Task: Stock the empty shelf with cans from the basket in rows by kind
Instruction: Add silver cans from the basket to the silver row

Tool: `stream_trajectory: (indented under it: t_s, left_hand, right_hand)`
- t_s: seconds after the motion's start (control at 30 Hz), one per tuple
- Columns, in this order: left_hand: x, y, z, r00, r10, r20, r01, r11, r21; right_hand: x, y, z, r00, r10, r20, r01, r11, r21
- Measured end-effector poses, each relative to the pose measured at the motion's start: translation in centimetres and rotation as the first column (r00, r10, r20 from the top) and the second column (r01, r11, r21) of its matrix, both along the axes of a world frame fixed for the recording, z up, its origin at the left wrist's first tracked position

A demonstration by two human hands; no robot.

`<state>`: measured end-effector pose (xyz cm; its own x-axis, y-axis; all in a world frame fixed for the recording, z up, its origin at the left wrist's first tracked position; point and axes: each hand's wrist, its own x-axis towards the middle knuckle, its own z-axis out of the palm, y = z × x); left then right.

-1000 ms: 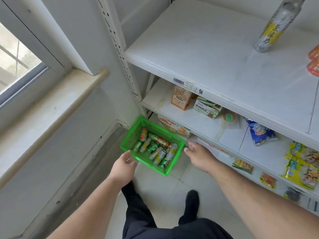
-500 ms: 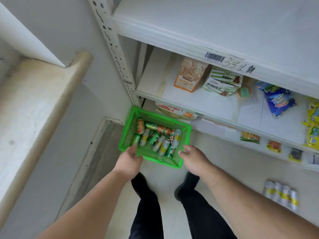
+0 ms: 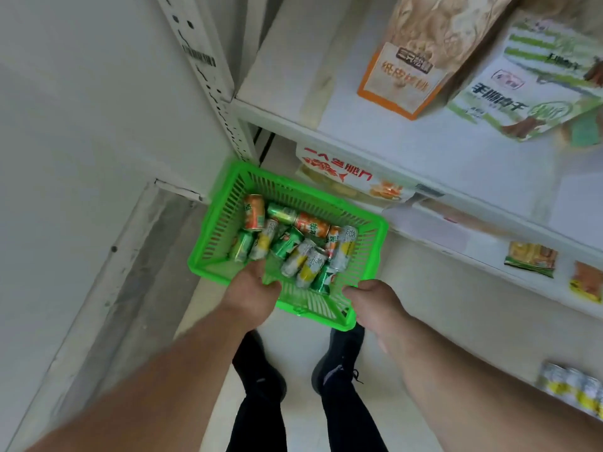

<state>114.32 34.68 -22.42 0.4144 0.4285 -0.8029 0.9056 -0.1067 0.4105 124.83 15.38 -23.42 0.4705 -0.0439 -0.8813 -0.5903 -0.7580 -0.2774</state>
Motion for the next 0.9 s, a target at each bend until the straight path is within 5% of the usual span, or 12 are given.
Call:
stream_trajectory:
  t_s: [0.47,0.63,0.9]
  left_hand:
    - [3.8,-2.6,-27.8,0.987,-0.117,-0.106,0.119,0.993,0.014]
    - [4.7,-2.7,-33.3,0.958,-0.239,-0.156,0.248,0.968,0.041]
    - [5.1,-3.8,-35.6,0.983,-0.104,-0.149,0.108,0.994,0.02]
  right_hand:
    - [-1.5,3.4,-27.6,0.99,-0.136,-0.047,0.136,0.991,-0.005]
    - [-1.6,4.5,-31.6,0.986,-0.158,0.058,0.161,0.986,-0.044]
    - [-2.2,6.7,-32.8,0.973,-0.114,0.202,0.154,0.969,-0.195]
